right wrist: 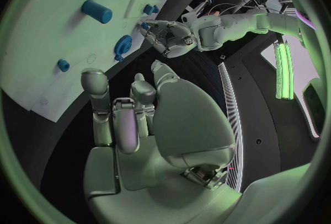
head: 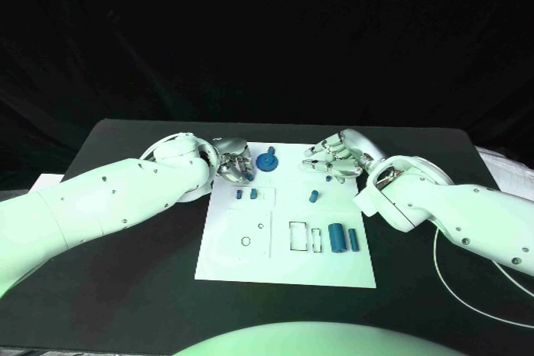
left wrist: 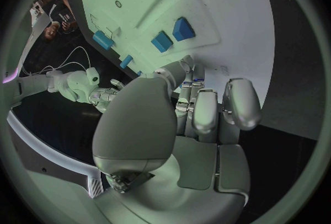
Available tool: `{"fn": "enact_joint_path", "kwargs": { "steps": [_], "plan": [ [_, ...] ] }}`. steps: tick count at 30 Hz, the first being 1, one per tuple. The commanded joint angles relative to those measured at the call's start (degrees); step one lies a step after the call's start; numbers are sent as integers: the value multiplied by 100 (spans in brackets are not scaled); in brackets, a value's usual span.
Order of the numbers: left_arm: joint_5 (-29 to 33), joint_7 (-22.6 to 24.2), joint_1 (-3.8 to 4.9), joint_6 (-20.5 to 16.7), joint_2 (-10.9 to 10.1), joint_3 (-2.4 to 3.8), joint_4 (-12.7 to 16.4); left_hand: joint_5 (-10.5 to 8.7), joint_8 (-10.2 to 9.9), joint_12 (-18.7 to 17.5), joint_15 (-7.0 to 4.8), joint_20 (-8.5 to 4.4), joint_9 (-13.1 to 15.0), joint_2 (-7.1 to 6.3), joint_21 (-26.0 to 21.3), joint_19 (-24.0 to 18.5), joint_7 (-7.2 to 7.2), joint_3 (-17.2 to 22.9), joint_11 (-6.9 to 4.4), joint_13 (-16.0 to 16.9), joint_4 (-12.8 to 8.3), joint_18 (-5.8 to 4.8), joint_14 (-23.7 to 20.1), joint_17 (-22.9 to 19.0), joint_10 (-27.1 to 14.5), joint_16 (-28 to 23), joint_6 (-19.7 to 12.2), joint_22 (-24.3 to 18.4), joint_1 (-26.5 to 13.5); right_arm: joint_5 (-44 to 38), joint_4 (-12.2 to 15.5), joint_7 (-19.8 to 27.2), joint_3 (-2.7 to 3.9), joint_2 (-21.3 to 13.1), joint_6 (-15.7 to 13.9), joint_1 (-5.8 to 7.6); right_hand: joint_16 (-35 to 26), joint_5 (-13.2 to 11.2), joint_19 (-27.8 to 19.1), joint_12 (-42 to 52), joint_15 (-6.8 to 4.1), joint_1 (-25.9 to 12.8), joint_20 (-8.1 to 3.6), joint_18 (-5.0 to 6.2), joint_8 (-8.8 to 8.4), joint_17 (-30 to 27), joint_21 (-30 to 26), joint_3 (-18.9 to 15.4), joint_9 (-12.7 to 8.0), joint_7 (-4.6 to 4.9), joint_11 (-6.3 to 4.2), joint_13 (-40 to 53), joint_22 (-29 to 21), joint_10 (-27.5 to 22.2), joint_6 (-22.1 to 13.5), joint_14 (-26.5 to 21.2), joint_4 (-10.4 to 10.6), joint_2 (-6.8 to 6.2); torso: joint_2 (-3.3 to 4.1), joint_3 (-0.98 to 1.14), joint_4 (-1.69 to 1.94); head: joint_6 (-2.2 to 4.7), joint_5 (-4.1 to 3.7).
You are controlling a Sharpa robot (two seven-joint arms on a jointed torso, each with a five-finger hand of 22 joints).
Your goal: Assemble the parts on the task board
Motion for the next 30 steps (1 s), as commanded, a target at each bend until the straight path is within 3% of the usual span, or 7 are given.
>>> {"fn": "enact_joint_path", "kwargs": {
  "steps": [1, 6, 19, 20, 22, 25, 30],
  "plan": [
    [-4, -46, 0, 25, 5, 1, -6, -2, -64, -60, 54, 54, -93, -48, -3, -5, 35, 86, 26, -19, -2, -53, 100, -25, -60, 27, -270, 5, -77, -20, 1, 46, 0, 6, 75, -5, -37, 18, -27, -9, 1, 3, 5, 62, -3, 654, -18, -11, -6, 7, 1, -5, -4, -55, 14, 414, 36, 38, -3, 2, 3, -1, -3],
    [19, -55, 0, 0, -1, 1, -16, -3, -62, -111, 70, 82, -206, -116, -20, -16, 42, 159, 55, -37, -10, -48, 90, -61, -104, 35, -544, 5, -129, -20, -1, 44, 0, 6, 75, -6, -37, 18, -27, -9, 1, 3, 5, 62, -3, 654, -18, -11, -6, 7, 1, -5, -4, -55, 14, 414, 36, 38, 0, -1, -1, 2, -2],
    [47, -90, 1, -27, -94, 3, 6, 0, -41, -133, 84, 97, -249, -132, -77, -43, 66, 219, 75, -49, -20, -36, 72, -115, -143, 22, -585, -26, -140, -22, -33, 21, 0, -4, 65, -6, -61, 25, -56, -110, 1, 14, 5, 73, -9, 618, -55, -4, -8, 8, 1, -87, -66, -109, 4, 406, 36, 34, -2, 0, 0, -3, -10],
    [65, -83, 2, -45, -116, 3, 16, 0, -36, -132, 86, 99, -252, -128, -79, -44, 69, 233, 76, -49, -25, -35, 70, -118, -144, 23, -579, -26, -133, -32, -47, 7, 0, -7, 66, -6, -90, 28, -82, -261, 1, 38, 5, 81, -16, 579, -90, 11, -11, 12, 3, -204, -118, -195, -9, 395, 31, 35, -3, 1, 0, -3, -12],
    [159, -39, 4, -117, -175, 4, 47, 0, -25, -127, 89, 103, -259, -119, -86, -49, 78, 266, 81, -48, -39, -34, 66, -123, -138, 26, -557, -27, -118, -80, -84, -20, 0, -16, 64, -6, -326, 16, -320, -1597, 10, 131, 12, 151, -34, 277, -393, 88, -16, 22, 19, -1255, -569, -876, -53, 304, 30, 25, -6, 1, -2, 4, -21],
    [576, 131, 19, -366, -287, 5, 109, -2, 25, -114, 90, 108, -253, -104, -168, -84, 75, 318, 78, -43, -60, -15, 54, -141, -112, 25, -447, -79, -101, -312, -128, -51, 2, -45, 88, -5, -478, -74, -390, -2471, 28, 382, 7, 184, -42, 110, -546, 286, -17, 63, 50, -1954, -756, -1267, -87, 263, -43, -30, -10, -1, -3, 19, -23],
    [2277, 812, 53, -1002, -553, 5, 269, 16, 76, -66, 79, 103, -258, -1, -523, -238, 70, 454, 62, -24, -77, 63, -34, -350, -42, -88, -312, -314, -76, -1138, -199, -210, 7, -138, 410, 33, -668, -302, -294, -3964, 120, 757, 69, 168, -2, -111, -540, 776, -4, 150, 180, -3395, -720, -1357, -26, 260, -176, -220, -21, -3, -3, 59, -41]
  ]
}}
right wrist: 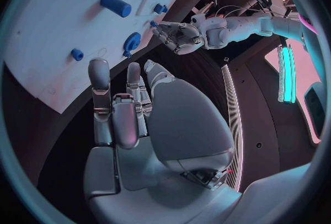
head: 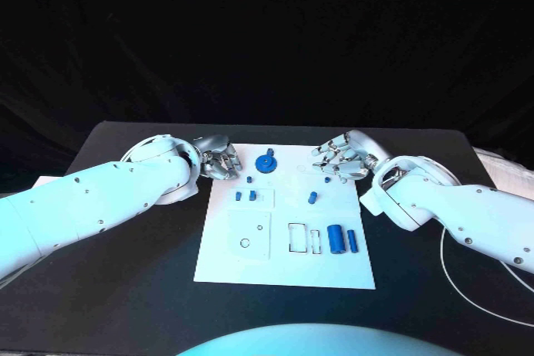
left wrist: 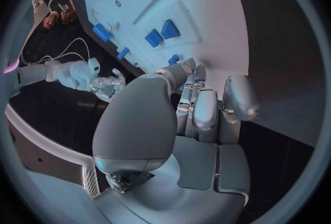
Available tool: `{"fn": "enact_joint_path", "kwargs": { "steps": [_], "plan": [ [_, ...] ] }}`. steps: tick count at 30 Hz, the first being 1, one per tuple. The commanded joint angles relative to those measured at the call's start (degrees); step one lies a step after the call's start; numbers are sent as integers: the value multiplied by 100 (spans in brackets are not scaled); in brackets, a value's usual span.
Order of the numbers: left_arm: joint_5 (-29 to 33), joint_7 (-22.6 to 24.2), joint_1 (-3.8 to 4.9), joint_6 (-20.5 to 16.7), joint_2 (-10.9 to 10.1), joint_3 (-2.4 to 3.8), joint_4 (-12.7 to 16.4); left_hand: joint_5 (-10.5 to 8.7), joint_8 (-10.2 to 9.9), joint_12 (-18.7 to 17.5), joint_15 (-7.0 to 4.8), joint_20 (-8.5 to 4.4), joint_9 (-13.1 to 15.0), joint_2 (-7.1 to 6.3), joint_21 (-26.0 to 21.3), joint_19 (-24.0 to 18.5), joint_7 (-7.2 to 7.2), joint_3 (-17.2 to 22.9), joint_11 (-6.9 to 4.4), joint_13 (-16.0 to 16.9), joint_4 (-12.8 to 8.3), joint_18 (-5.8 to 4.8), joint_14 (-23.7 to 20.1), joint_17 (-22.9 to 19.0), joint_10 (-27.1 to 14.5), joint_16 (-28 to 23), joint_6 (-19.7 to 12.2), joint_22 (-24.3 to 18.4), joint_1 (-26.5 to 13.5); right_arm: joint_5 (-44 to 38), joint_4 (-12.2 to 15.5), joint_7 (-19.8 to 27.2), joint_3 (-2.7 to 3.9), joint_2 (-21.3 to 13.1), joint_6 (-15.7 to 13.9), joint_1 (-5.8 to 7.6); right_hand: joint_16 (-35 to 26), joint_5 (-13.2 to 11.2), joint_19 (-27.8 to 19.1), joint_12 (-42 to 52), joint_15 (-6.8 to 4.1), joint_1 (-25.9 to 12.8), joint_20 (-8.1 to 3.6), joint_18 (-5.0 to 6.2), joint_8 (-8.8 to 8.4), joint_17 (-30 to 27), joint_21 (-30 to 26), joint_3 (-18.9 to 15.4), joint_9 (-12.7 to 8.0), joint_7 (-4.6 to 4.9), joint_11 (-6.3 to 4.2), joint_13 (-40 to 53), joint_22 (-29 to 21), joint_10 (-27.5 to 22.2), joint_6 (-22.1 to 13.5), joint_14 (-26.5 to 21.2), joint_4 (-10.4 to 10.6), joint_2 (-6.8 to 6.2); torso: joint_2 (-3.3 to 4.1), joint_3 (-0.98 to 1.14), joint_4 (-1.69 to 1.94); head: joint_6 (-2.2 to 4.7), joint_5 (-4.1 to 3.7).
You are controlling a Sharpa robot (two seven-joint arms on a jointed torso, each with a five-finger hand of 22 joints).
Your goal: Assemble the parts on the task board
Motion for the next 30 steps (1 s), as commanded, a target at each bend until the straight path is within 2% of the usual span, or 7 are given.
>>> {"fn": "enact_joint_path", "kwargs": {
  "steps": [1, 4, 6, 8, 11, 17, 30],
  "plan": [
    [2057, 870, 28, -819, -148, 4, 136, 16, 19, 30, 47, -3, -13, 71, -362, -187, 19, 58, 11, 9, -11, 112, -122, -329, 35, -208, 57, -240, -14, -1107, -38, -216, 7, -51, 442, 39, -47, -115, 56, -757, 39, 129, 52, 86, 53, -40, 25, 281, 19, 90, 91, -815, 43, 137, 184, 257, -59, -88, -14, -6, 1, 39, -29],
    [3805, 1399, 34, -1023, -301, -1, 280, 16, 30, 55, 69, 21, -33, 70, -1237, -603, 35, 39, 31, 4, 29, 273, -503, -1200, -31, -789, 95, -821, -108, -1903, -46, -429, 9, -91, 741, 73, -63, -201, 80, -1150, 60, 160, 53, 73, 56, -54, 53, 439, 19, 39, 38, -1286, 82, 212, 257, 264, -122, -190, -22, -15, 0, 59, -77],
    [5430, 1782, 32, -896, -401, -14, 403, 10, 47, 119, 67, 31, -45, 90, -1843, -911, 36, -26, 40, 15, 53, 379, -772, -1755, -41, -1176, 120, -1215, -160, -2453, -41, -612, 10, -106, 955, 88, -53, -241, 100, -1263, 65, 150, 45, 66, 62, -40, 75, 486, 24, 10, 48, -1454, 114, 228, 311, 273, -129, -222, -16, -11, 3, 93, -122],
    [6634, 2110, 21, -763, -492, -25, 531, 30, 69, 174, 80, 38, -46, 162, -2096, -1046, 45, -76, 36, 31, 77, 415, -889, -1957, -28, -1320, 143, -1377, -190, -2886, -37, -787, 11, -113, 1136, 97, -34, -271, 117, -1365, 70, 133, 40, 63, 52, -14, 88, 530, 22, -6, 55, -1618, 130, 234, 338, 284, -121, -255, -13, -14, 14, 158, -166],
    [7669, 2478, 4, -631, -628, -34, 711, 78, 103, 272, 94, 56, -52, 204, -2421, -1197, 23, -345, 13, 61, 202, 459, -1004, -2140, -43, -1434, 148, -1586, -401, -3430, -36, -998, 11, -100, 1349, 103, -31, -427, 122, -1518, 85, 121, 43, 64, 28, -9, 84, 654, 17, -11, 72, -1924, 120, 270, 384, 289, -101, -305, -17, -21, 14, 182, -211],
    [8245, 2710, -17, -620, -794, -44, 886, 85, 118, 336, 92, 57, -62, 222, -2634, -1261, 28, -497, 21, 78, 204, 486, -1072, -2268, -89, -1498, 124, -1731, -419, -3948, -14, -1205, 11, -59, 1559, 102, -58, -479, 93, -1637, 90, 89, 47, 73, 1, -41, 39, 769, 12, -26, 83, -2192, 55, 255, 410, 283, -70, -365, -9, -15, 15, 203, -197],
    [8408, 2863, -43, -663, -923, -51, 1114, 51, 141, 469, 120, 88, -77, 187, -2930, -1297, 37, -992, 46, 110, 405, 507, -1152, -2424, -190, -1548, 56, -1942, -693, -4231, -78, -1320, 6, 88, 1883, 82, -88, -750, 66, -1764, 73, 37, 25, 80, -39, -70, -15, 958, -1, -55, 55, -2611, -6, 219, 405, 284, -45, -450, -5, -9, -4, 176, -205]
  ]
}}
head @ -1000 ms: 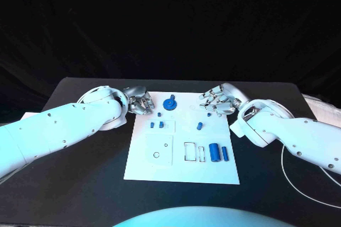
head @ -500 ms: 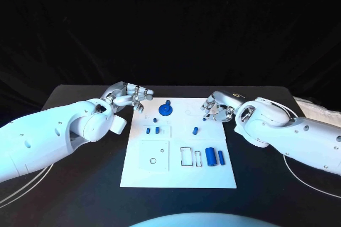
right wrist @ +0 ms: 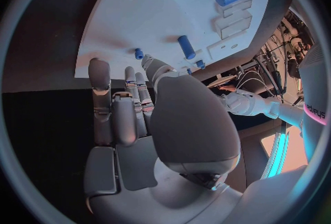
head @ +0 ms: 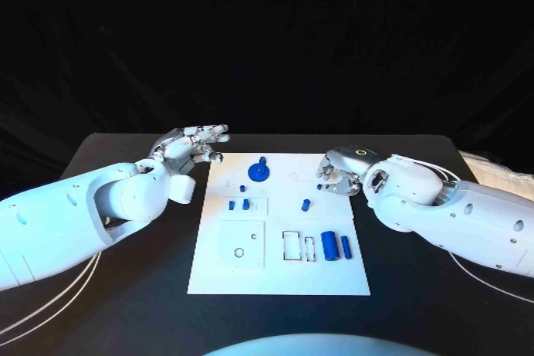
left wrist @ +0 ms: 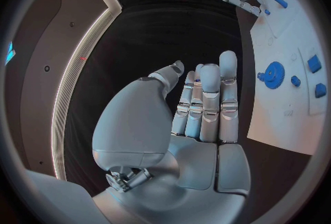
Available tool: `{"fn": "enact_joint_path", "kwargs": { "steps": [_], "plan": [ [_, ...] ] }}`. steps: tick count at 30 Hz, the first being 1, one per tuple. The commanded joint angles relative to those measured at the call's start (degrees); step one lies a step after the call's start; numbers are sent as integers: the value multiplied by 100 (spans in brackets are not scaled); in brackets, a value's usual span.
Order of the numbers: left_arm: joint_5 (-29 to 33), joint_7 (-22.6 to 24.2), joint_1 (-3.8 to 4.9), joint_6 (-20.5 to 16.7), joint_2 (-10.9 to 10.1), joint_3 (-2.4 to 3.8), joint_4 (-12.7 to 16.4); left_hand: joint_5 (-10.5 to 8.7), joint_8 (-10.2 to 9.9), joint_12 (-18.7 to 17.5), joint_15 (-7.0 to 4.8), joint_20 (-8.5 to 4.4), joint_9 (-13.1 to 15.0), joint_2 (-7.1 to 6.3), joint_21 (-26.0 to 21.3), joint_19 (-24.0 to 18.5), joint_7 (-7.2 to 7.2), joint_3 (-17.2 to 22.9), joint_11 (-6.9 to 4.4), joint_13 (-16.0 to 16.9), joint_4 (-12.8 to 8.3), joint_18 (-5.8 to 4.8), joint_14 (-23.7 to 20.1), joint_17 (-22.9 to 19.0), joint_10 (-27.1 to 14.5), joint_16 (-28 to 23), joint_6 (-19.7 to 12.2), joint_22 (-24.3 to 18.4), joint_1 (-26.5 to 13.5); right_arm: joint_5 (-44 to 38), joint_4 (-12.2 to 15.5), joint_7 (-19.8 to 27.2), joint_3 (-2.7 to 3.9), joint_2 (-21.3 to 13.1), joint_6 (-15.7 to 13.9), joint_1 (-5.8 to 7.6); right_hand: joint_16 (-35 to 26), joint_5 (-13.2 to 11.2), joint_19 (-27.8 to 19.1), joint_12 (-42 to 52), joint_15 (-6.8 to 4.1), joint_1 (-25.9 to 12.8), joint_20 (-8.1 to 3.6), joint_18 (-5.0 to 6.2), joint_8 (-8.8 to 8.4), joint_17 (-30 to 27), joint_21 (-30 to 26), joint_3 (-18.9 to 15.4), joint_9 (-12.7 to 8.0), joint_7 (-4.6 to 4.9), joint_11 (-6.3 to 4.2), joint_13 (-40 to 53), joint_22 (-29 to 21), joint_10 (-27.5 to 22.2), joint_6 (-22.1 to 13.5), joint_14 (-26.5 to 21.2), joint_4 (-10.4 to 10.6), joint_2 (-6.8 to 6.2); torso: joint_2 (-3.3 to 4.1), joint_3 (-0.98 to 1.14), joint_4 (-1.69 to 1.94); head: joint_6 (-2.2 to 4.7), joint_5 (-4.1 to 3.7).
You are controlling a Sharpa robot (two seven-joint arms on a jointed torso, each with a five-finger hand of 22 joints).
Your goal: Assemble the parts on the task board
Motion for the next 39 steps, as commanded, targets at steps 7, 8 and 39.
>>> {"fn": "enact_joint_path", "kwargs": {
  "steps": [7, 8, 39],
  "plan": [
    [289, 254, -1, 1, -18, 3, 94, 5, 41, 73, 2, 6, -9, 49, -94, 7, 6, -183, -3, 19, 27, 110, -65, -62, -77, -36, -59, -68, -47, -280, -120, -96, -5, 140, 393, -33, -13, -64, -7, -11, 27, 43, -27, 76, -15, 6, 0, 153, 4, -47, -46, -120, 19, 44, 68, 291, -28, 22, 1, 7, 4, -27, -3],
    [289, 254, -1, 6, -17, 3, 98, 3, 42, 86, 7, 10, -11, 52, -110, 14, 11, -238, 2, 22, 55, 108, -69, -71, -91, -36, -69, -80, -73, -273, -132, -89, -6, 154, 405, -41, 5, -69, 10, 2, 27, 49, -28, 71, -11, 29, 19, 173, 6, -44, -45, -135, 48, 77, 82, 298, -34, 33, 0, 7, 8, -27, -2],
    [290, 177, -2, 113, 15, 3, 107, -17, 74, 200, 14, 18, -11, 140, -213, 50, 14, -527, 11, 49, 163, 109, -107, -154, -172, -36, -102, -158, -67, -227, -486, -84, -44, 463, 544, -140, 145, -351, 149, 44, 1, 146, -57, 25, 51, 177, 313, 833, 75, -33, -69, -518, 399, 559, 443, 338, -450, 327, -8, 7, -1, -93, 10]
  ]
}}
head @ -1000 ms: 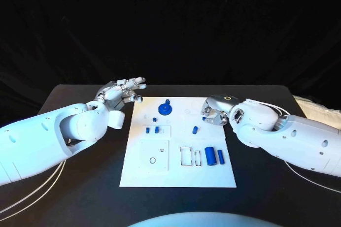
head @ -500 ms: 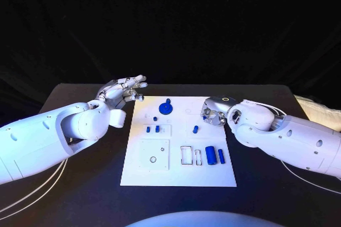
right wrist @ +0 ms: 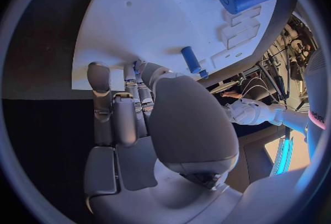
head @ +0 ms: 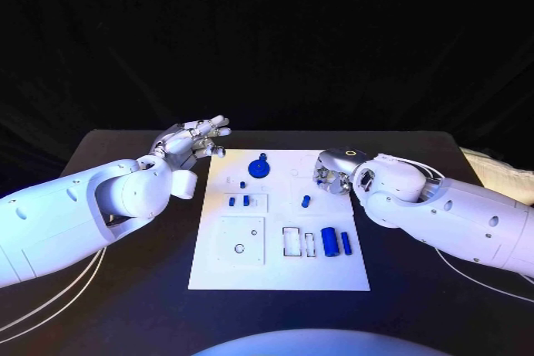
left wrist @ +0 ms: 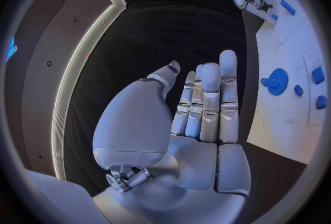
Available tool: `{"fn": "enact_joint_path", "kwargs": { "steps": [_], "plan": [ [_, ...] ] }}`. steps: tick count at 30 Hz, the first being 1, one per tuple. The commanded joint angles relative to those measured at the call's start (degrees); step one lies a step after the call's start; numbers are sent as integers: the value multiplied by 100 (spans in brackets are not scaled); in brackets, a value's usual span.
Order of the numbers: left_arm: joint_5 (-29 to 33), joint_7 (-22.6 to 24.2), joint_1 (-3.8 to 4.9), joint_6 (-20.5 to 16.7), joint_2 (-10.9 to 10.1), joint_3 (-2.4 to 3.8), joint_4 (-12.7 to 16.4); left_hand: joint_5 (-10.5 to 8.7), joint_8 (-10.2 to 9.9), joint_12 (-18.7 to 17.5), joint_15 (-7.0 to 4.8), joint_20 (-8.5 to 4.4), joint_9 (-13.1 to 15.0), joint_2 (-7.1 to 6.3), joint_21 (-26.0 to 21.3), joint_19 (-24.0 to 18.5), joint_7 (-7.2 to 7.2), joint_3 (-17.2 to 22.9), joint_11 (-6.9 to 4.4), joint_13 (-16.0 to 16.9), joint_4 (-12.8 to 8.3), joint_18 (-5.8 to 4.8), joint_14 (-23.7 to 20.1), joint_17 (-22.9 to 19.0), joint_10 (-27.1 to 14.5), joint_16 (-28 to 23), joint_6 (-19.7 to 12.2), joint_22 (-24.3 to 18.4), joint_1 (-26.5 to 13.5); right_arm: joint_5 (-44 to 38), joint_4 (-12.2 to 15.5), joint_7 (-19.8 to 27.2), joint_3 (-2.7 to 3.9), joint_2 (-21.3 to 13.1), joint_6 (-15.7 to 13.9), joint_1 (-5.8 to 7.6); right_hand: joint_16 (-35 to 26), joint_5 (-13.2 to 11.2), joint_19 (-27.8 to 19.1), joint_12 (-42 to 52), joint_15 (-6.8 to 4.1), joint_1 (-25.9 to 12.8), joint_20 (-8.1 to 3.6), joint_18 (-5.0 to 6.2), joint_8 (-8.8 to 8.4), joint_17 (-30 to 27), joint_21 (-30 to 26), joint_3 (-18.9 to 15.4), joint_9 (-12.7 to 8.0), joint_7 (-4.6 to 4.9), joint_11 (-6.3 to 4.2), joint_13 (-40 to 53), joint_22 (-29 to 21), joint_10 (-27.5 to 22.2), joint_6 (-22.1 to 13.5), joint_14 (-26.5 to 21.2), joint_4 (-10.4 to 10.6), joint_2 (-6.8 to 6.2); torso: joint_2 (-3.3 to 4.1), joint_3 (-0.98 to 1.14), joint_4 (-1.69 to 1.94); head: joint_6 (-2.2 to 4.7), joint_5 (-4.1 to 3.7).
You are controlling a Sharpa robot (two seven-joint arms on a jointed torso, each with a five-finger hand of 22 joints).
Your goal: Assemble the parts on the task board
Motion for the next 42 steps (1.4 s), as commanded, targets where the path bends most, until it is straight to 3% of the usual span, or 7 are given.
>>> {"fn": "enact_joint_path", "kwargs": {
  "steps": [1, 16, 21, 29, 32, 36, 42],
  "plan": [
    [37, 31, 2, 112, 15, 4, 12, -16, 27, 20, -17, -3, -5, 50, -30, 29, 12, -37, -9, 5, -11, 110, -39, -4, -29, -9, -42, -5, 18, -68, -56, -21, -64, 28, 161, -72, 46, -37, 63, -1, -1, 29, -8, 23, 25, 35, 41, 61, 8, -10, -21, -19, 43, 76, 76, 339, -48, 92, -6, -1, -2, -10, -4],
    [37, 10, 2, 121, 12, 4, -13, -17, 30, 31, -17, -2, -5, 56, -40, 33, 11, -62, -9, 7, -5, 110, -45, -16, -37, -11, -45, -12, 25, -96, 331, 28, -10, -163, -921, -55, 36, -53, 147, -16, -30, -24, -21, -8, 37, 4, 190, 157, 36, -10, -38, -42, 245, 201, 149, 336, -194, 58, -16, -6, -9, 14, -14],
    [37, 4, 1, 128, 11, 3, -17, -17, 30, 31, -17, -2, -5, 56, -40, 33, 11, -62, -9, 7, -5, 110, -45, -16, -37, -11, -45, -12, 25, -48, 616, 9, 32, -274, -1095, -45, 43, -43, 156, -28, -31, -32, -19, -13, 30, 12, 210, 182, 37, -4, -34, -47, 271, 203, 145, 338, -214, 52, -1, 2, -15, 21, -12],
    [37, -5, 1, 142, 13, 3, -11, -17, 31, 39, -17, -2, -6, 60, -48, 36, 14, -84, -8, 9, -3, 111, -50, -28, -48, -13, -52, -18, 36, 118, 990, 38, 46, -299, -1149, -58, 53, -32, 169, -41, -35, -44, -14, -20, 25, 21, 240, 218, 40, 1, -32, -50, 309, 211, 149, 339, -239, 49, -4, -9, -1, 28, -2],
    [37, -5, 1, 141, 15, 3, -11, -17, 31, 39, -17, -2, -6, 60, -48, 36, 14, -84, -8, 9, -3, 111, -50, -28, -48, -13, -52, -18, 36, 227, 1177, 73, 47, -272, -1154, -96, 52, -29, 169, -45, -37, -46, -11, -21, 23, 20, 244, 227, 40, 3, -32, -51, 312, 211, 148, 339, -245, 49, -4, -11, 6, 31, 39],
    [37, -5, 1, 140, 26, 3, -14, -17, 31, 39, -17, -2, -6, 60, -48, 36, 14, -84, -8, 9, -3, 111, -50, -28, -48, -13, -52, -18, 36, 329, 1404, 133, 45, -184, -1149, -190, 53, -22, 171, -55, -40, -52, -7, -22, 17, 18, 253, 245, 40, 6, -30, -53, 321, 210, 144, 338, -258, 49, -5, -13, 8, 22, 164],
    [37, -7, -4, 152, 66, 3, -22, -17, 31, 39, -17, -2, -6, 60, -48, 36, 14, -84, -8, 9, -3, 111, -50, -28, -48, -13, -52, -18, 36, 404, 1576, 257, 38, 82, -1115, -478, 53, 6, 161, -75, -40, -65, 0, -18, 5, 14, 260, 285, 41, 14, -24, -56, 315, 207, 134, 337, -290, 49, 1, -16, 8, -30, 373]
  ]
}}
